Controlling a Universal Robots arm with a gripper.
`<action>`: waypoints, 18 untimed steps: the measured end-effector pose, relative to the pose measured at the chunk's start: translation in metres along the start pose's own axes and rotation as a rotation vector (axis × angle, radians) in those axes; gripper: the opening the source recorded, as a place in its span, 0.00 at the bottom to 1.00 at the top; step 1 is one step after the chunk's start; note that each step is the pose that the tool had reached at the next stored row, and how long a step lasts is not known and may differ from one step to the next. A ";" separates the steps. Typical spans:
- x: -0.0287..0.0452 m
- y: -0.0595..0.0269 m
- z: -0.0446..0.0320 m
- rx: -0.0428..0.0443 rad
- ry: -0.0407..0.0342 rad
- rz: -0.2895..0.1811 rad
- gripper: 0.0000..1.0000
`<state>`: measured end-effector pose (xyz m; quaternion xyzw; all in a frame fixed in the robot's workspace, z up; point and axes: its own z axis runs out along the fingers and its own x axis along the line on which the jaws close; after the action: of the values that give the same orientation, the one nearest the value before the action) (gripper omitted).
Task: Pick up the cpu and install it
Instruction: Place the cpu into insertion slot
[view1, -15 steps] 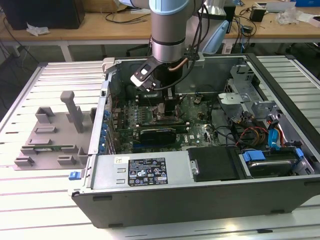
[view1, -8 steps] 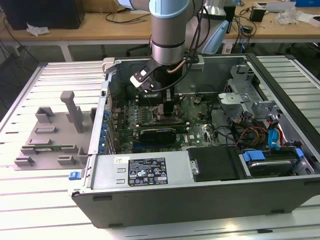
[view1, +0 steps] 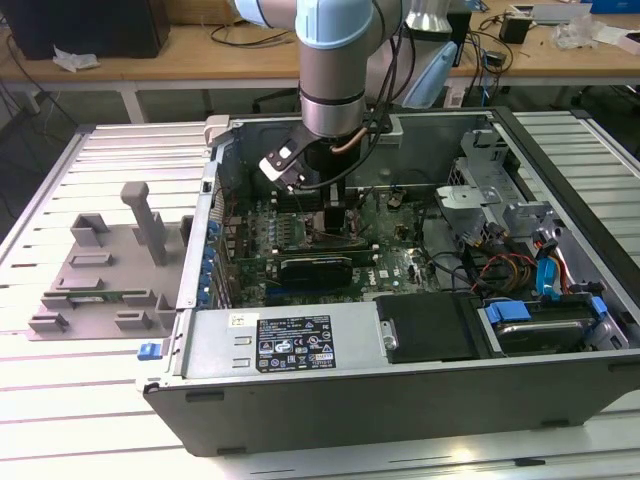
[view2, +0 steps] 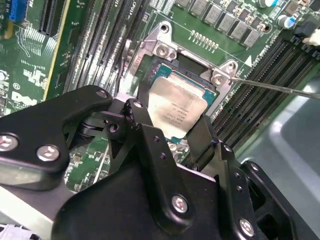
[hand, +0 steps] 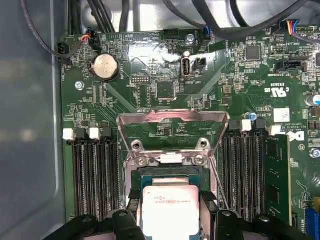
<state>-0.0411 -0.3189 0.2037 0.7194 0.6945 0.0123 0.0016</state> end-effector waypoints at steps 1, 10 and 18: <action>0.0000 0.0000 0.0009 -0.0003 -0.0065 0.000 0.55; 0.0018 -0.0001 0.0041 -0.0009 -0.0248 -0.016 0.55; 0.0052 0.0006 0.0053 -0.0007 -0.0284 -0.032 0.55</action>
<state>-0.0401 -0.3137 0.1986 0.7084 0.7057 0.0023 0.0119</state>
